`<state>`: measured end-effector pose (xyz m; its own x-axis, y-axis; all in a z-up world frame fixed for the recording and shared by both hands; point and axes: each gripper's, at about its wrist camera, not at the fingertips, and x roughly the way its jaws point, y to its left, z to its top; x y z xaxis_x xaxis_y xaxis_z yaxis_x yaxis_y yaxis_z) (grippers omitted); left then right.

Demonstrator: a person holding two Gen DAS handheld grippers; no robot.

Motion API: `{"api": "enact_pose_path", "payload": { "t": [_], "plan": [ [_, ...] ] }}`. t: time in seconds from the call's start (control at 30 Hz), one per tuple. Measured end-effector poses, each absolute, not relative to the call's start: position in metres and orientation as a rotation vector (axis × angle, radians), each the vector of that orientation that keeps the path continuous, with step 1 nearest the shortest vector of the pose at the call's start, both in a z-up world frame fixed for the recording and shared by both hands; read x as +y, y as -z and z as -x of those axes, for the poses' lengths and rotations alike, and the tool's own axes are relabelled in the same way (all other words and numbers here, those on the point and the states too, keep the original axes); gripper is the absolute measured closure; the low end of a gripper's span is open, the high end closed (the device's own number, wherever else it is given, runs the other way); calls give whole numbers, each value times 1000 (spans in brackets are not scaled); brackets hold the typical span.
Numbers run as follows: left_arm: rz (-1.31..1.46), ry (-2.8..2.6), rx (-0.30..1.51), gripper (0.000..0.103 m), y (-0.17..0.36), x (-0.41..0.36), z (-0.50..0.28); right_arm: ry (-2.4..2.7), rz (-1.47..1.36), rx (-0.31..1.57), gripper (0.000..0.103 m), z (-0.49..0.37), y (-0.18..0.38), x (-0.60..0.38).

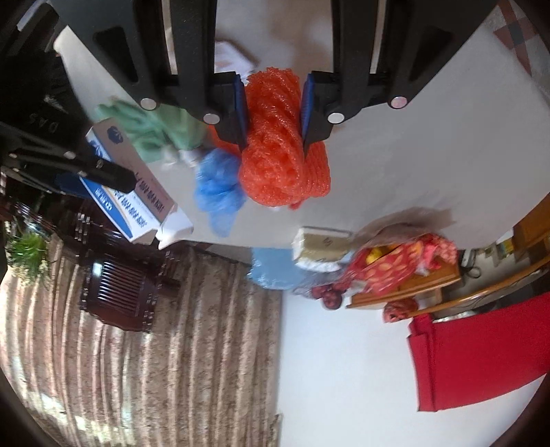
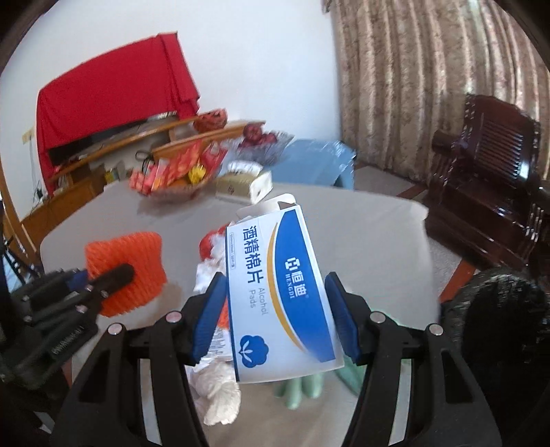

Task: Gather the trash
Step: 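Move both held items over the bin and open both grippers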

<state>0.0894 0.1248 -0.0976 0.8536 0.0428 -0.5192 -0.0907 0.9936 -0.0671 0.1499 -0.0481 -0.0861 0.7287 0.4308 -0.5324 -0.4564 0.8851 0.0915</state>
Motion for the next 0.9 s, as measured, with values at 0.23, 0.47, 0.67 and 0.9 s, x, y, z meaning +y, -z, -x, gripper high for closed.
{"api": "enact_pose_path", "payload": {
  "t": [0.23,0.47,0.67,0.9],
  "plan": [
    [68,63,492,78,74,71,-101,-386,1,502,46,-137,55,-107],
    [48,204,456,78,58,10,-113,-252,-25,470,46,-123,44,-171],
    [35,310,434,78,51,-40,-119,-133,-51,455,46,-109,46,-223],
    [19,404,425,78,47,-94,-130,-6,-71,455,46,-97,56,-281]
  ]
}}
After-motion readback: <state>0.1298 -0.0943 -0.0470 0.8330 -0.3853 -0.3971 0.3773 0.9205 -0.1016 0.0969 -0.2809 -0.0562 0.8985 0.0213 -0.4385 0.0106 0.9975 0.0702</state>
